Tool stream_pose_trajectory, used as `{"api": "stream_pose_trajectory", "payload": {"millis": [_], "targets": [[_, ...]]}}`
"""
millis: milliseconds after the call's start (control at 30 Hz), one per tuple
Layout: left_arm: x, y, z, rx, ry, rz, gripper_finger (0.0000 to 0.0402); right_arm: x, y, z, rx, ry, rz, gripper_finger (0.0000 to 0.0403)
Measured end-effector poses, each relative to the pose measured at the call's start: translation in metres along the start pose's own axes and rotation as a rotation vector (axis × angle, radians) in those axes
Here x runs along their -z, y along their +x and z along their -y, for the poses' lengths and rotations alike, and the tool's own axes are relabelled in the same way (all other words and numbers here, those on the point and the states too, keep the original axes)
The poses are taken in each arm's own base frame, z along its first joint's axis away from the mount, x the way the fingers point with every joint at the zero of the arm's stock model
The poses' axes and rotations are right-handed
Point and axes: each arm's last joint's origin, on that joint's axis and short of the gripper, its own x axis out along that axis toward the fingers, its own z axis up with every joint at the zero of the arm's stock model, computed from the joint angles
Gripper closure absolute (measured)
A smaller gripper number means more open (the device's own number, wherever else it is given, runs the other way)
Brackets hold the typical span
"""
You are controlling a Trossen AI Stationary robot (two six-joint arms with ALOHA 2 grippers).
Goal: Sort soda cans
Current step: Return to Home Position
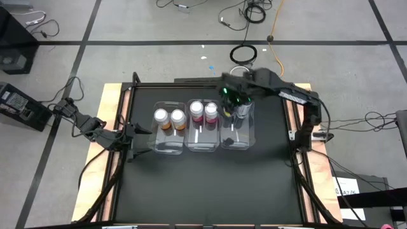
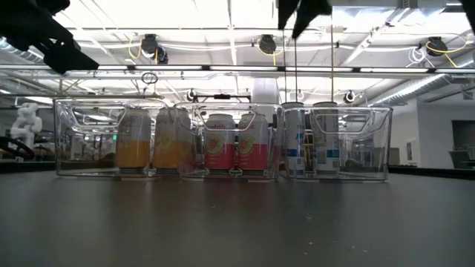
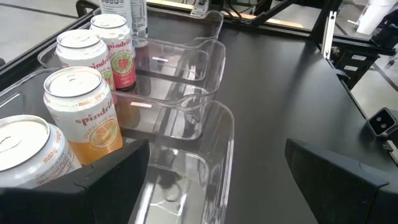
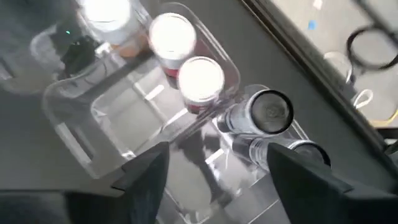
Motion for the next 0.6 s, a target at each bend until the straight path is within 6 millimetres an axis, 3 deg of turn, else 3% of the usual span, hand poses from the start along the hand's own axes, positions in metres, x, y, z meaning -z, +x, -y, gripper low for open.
{"api": "stream_pose_trajectory", "payload": {"millis": [167,300,433,600], "targets": [[0.000,0.000,0.000,0.000,-0.002,0.002,0.0018,0.040,-0.037,-0.042,0.051,-0.102,0.151,0.0217],[-0.001,0.000,0.000,0.003,-0.006,0.009,0.0018,0.074,-0.051,-0.067,0.012,-0.208,0.173,0.0299],[-0.003,0.000,0.001,0.011,-0.018,0.029,0.0018,0.106,-0.039,-0.085,-0.024,-0.280,0.176,0.0386],[-0.004,0.000,0.001,0.013,-0.018,0.033,0.0018,0.139,-0.001,-0.103,-0.298,-0.314,0.298,0.0395]]}}
